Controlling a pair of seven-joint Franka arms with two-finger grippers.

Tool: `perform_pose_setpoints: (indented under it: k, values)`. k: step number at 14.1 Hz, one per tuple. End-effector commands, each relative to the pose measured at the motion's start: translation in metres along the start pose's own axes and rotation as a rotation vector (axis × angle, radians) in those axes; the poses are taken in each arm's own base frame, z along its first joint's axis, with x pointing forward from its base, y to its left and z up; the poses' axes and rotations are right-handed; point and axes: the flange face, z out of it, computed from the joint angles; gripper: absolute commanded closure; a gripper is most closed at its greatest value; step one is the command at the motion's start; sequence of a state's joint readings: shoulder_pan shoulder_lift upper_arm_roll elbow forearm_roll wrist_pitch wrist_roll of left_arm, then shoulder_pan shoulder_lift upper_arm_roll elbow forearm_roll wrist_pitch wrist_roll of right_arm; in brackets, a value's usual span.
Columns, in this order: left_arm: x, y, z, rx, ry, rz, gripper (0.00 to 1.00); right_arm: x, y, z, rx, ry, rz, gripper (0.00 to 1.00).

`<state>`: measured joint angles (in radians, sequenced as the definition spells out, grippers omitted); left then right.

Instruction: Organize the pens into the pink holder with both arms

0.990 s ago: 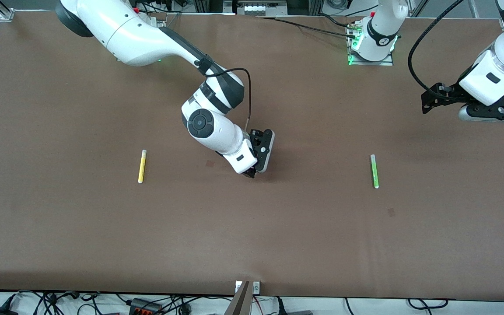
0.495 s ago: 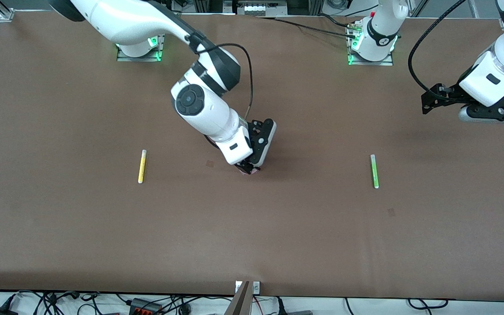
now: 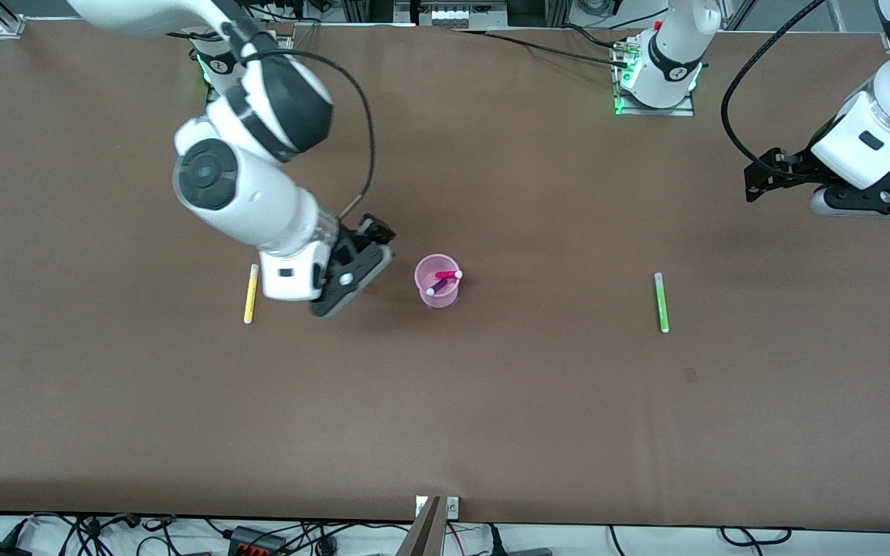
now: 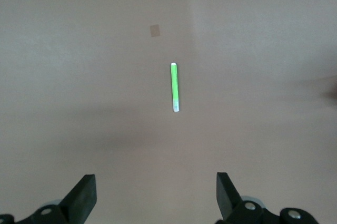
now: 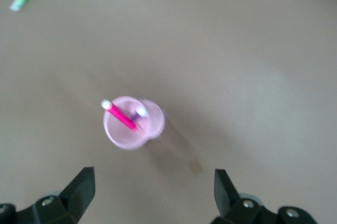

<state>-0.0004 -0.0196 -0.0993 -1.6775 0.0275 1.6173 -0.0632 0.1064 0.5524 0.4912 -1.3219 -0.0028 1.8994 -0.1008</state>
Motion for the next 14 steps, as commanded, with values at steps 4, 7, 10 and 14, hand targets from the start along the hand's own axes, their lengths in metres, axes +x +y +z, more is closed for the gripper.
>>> perform_pose_setpoints:
  k: [4, 7, 10, 14]
  values:
    - [0.003, -0.001, -0.006, -0.023, -0.005, -0.002, 0.00, -0.056, 0.094, -0.038, -0.027, -0.164, 0.416, 0.00]
    - [0.003, 0.001, -0.006, -0.038, -0.005, -0.001, 0.00, -0.086, 0.140, -0.066, -0.106, -0.225, 0.530, 0.00]
    - [0.003, -0.002, -0.006, -0.038, -0.003, -0.006, 0.00, -0.113, 0.188, -0.094, -0.179, -0.223, 0.598, 0.00]
    - [0.003, -0.003, -0.006, -0.038, -0.003, -0.009, 0.00, -0.144, 0.241, -0.138, -0.206, -0.167, 0.625, 0.00]
